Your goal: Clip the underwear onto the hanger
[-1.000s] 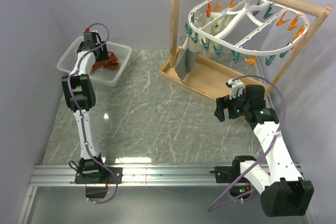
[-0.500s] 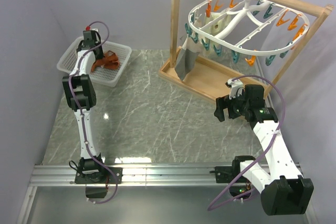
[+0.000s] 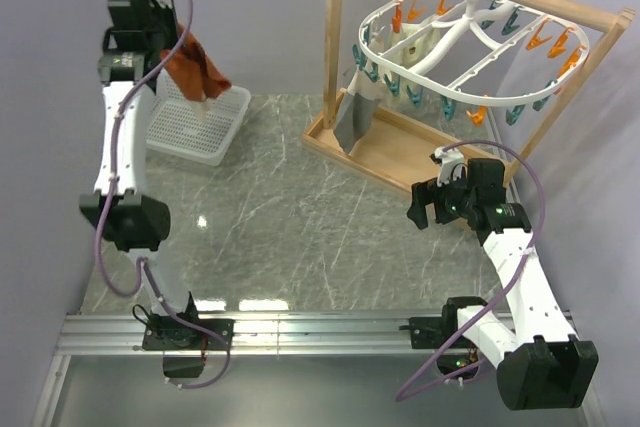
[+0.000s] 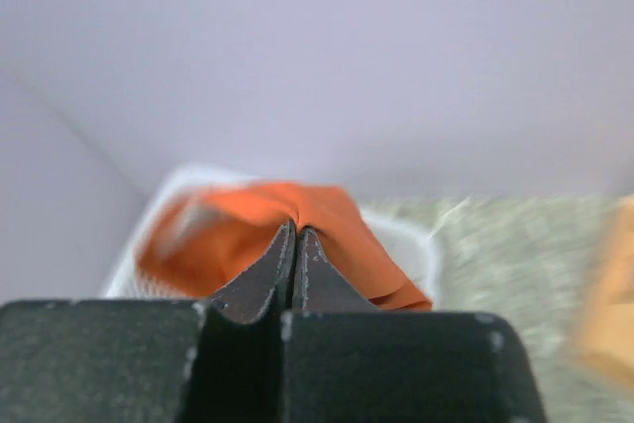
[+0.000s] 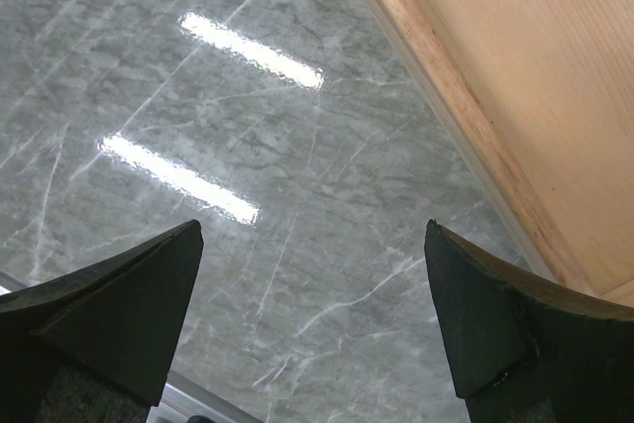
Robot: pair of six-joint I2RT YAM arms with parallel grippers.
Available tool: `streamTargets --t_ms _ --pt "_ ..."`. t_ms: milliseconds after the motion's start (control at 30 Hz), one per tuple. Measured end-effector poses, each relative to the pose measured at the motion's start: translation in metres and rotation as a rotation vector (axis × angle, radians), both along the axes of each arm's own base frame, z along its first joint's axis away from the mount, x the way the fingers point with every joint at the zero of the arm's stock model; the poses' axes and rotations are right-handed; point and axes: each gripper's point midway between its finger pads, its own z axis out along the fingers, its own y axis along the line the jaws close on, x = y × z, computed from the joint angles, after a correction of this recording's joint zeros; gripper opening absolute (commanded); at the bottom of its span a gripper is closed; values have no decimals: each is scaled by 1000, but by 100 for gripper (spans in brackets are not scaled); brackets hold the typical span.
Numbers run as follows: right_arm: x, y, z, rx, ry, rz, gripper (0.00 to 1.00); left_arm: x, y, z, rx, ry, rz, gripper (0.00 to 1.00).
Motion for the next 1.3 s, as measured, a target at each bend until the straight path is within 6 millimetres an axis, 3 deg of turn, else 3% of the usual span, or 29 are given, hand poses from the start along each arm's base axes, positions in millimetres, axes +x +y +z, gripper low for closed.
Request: streamTargets --t_ms 100,167,233,300,367,433,633,767,900,1000,1133,1300 --pt "2 2 4 7 -7 7 100 -39 -17 74 -12 -137 -68 0" --pt "3 3 5 12 -9 10 100 -67 -31 108 -18 -202 -118 0" --pt "4 3 6 15 -8 10 100 -90 -50 122 -26 -225 -180 0" --pt "4 4 6 18 -6 11 100 -110 -79 122 -37 -215 -275 0" --pt "4 4 7 22 -5 12 100 -129 -111 106 -55 -165 -393 0" --pt "4 5 7 24 -6 13 100 -144 -139 77 -78 -83 -507 0" --pt "4 7 11 33 -10 24 100 -168 -194 -27 -152 204 -709 0" --pt "4 9 16 40 -20 40 100 -189 -215 -79 -170 338 -773 0" --pt "5 12 21 48 -24 58 99 -226 -232 -105 -158 389 -849 0" --pt "6 14 25 54 -27 76 98 -270 -240 -124 -103 408 -952 0" --pt "3 18 23 58 -17 106 95 -334 -237 -168 8 493 -1099 0" --pt "0 32 19 75 10 160 91 -383 -244 -205 168 606 -1278 0"
